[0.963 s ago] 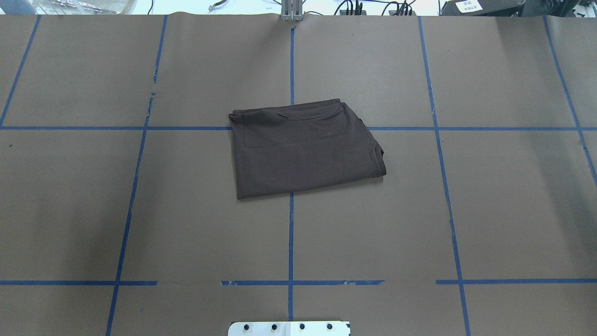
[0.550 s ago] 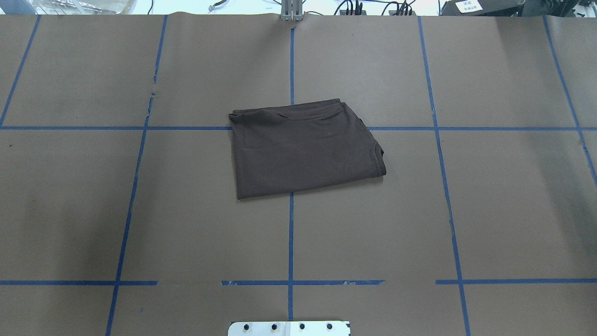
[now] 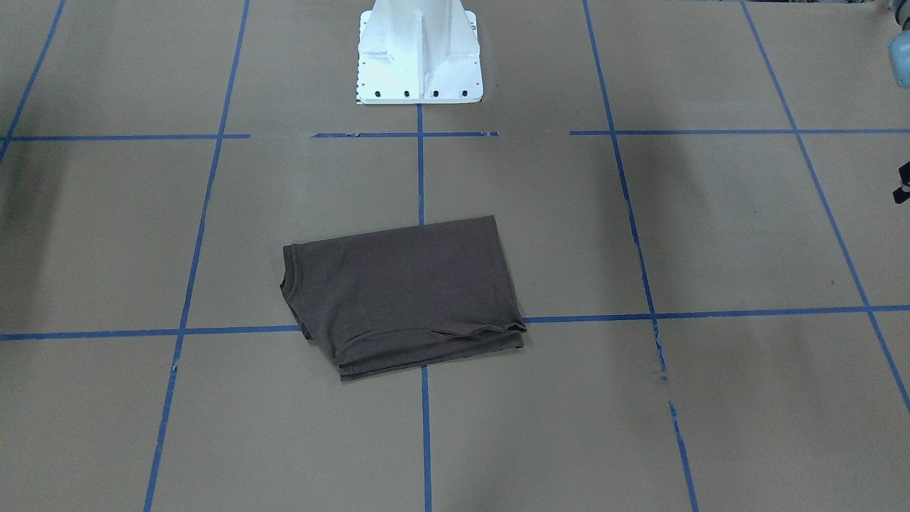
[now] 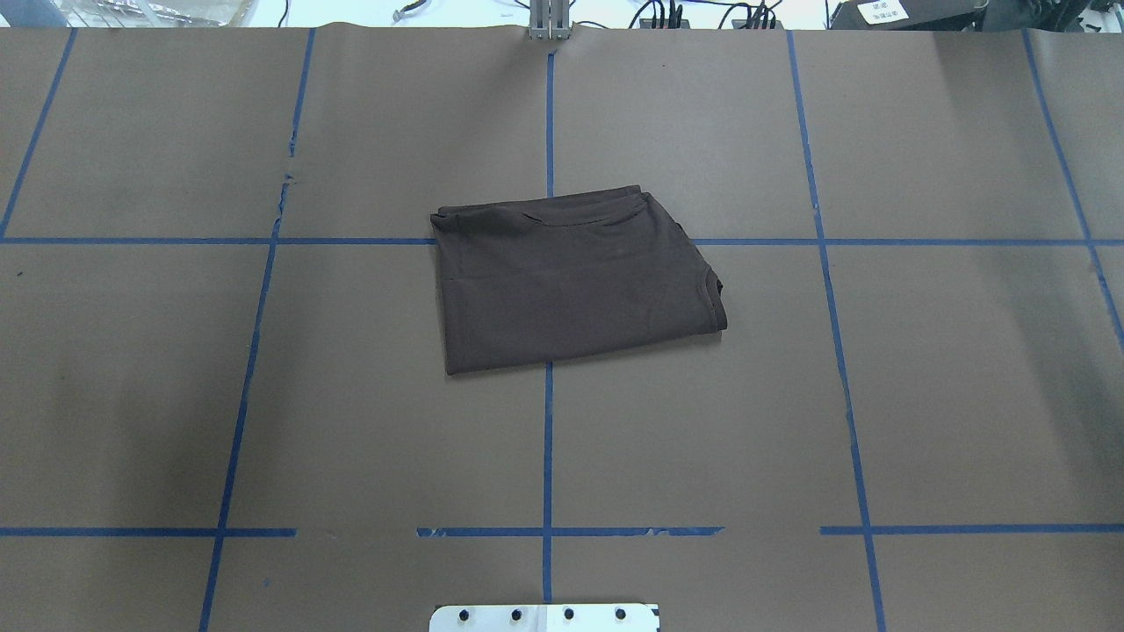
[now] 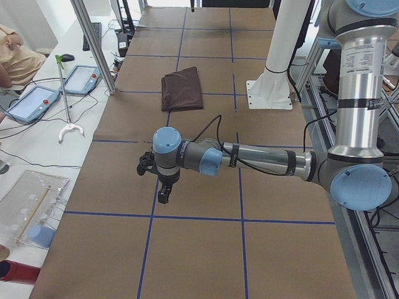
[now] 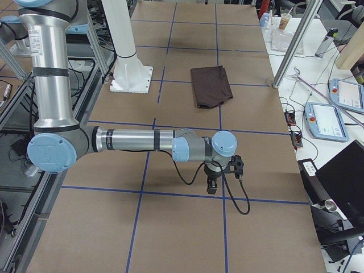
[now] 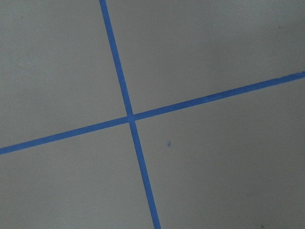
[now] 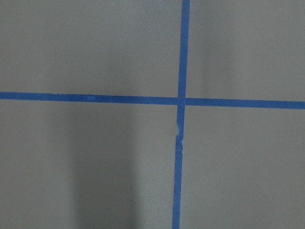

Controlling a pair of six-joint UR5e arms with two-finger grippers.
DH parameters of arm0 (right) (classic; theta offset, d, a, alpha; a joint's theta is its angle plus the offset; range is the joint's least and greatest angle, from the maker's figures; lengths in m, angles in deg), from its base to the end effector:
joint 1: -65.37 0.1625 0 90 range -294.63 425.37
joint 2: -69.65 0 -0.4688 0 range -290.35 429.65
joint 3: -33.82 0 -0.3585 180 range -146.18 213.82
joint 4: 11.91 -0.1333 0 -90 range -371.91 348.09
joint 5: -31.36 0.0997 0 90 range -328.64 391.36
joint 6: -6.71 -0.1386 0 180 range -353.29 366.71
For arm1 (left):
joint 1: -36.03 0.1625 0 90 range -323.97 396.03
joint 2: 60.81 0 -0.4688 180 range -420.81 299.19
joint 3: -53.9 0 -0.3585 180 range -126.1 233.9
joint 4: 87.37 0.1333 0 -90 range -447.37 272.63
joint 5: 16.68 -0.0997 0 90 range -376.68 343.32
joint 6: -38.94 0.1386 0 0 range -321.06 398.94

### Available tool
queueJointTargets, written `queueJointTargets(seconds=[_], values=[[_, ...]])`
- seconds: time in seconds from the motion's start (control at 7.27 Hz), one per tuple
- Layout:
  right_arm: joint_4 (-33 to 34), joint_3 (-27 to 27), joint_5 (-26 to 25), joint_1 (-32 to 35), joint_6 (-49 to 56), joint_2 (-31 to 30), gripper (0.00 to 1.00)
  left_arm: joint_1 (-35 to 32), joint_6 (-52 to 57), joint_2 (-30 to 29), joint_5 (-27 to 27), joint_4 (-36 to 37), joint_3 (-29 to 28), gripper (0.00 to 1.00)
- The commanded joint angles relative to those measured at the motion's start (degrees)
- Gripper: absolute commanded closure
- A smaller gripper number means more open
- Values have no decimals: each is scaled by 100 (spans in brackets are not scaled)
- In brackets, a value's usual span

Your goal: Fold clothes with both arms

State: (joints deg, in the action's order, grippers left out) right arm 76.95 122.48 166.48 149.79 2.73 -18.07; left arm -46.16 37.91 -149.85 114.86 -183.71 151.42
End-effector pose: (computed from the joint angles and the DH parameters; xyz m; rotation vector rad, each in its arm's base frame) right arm -0.0118 -0.4814 0.7192 -0.0313 -0.7876 -0.0408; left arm 0.0227 -0.4699 0.6691 0.1591 0.7373 0.1943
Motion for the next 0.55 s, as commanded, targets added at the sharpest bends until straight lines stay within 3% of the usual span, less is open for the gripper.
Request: queueJointTargets(seconds=[0.0, 0.41], values=[[0, -16, -3, -40, -15, -8, 0, -16, 6, -105, 29, 195, 4, 0], [0, -7, 14, -58, -24, 1, 0, -16, 6, -87, 56, 195, 4, 0]])
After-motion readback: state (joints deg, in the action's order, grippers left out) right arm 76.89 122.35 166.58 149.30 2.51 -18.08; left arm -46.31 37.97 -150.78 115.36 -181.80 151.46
